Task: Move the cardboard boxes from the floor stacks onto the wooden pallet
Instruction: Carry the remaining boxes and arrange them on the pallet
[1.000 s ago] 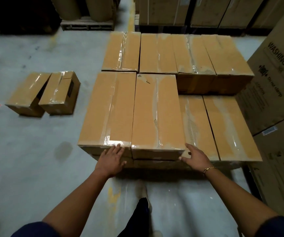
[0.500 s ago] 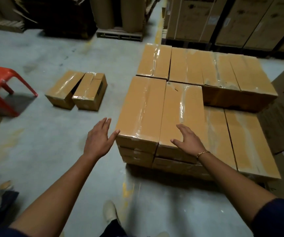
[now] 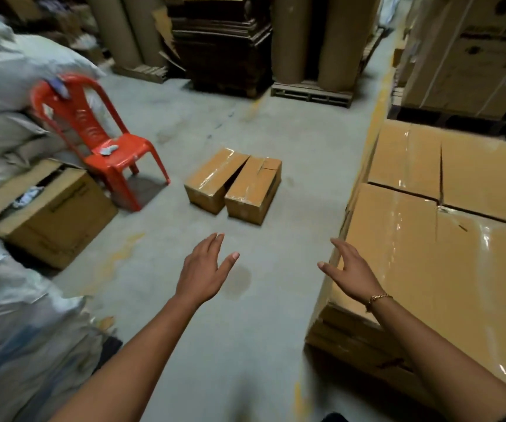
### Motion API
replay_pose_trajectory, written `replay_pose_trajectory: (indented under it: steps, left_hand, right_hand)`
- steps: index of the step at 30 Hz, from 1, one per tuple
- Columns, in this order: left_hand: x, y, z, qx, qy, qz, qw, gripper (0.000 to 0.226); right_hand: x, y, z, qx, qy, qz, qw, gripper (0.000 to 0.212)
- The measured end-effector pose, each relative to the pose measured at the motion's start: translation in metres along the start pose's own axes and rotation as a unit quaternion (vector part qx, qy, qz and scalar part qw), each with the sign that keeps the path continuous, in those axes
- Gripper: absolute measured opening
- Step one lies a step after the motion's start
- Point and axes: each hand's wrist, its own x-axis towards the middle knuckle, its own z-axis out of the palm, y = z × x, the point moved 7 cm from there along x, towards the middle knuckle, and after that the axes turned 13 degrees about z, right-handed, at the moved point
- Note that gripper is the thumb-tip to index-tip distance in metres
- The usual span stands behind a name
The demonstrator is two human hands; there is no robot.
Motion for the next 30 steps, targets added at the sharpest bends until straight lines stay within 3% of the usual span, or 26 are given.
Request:
replay_pose_trajectory:
  steps: [10, 21, 30]
  left_hand:
    - [0.122, -0.115, -0.004, -0.044, -0.016, -0.039, 0.998, 0.069]
    - [0.372, -0.233, 0.025, -0.062, -0.079, -0.077, 0.992, 0.071]
    - [0.561, -0.314, 0.054, -0.087, -0.116, -0.060, 0.988, 0.075]
  right_hand:
    - [0.145, -0.108, 0.060, -0.002, -0.033, -0.017, 0.999, 0.073]
    - [0.396, -0.189, 0.083, 0.013, -0.090, 0.035, 0.995, 0.072]
    - [0.578, -0.224, 0.106, 0.043, -0.109, 0.113, 0.987, 0.072]
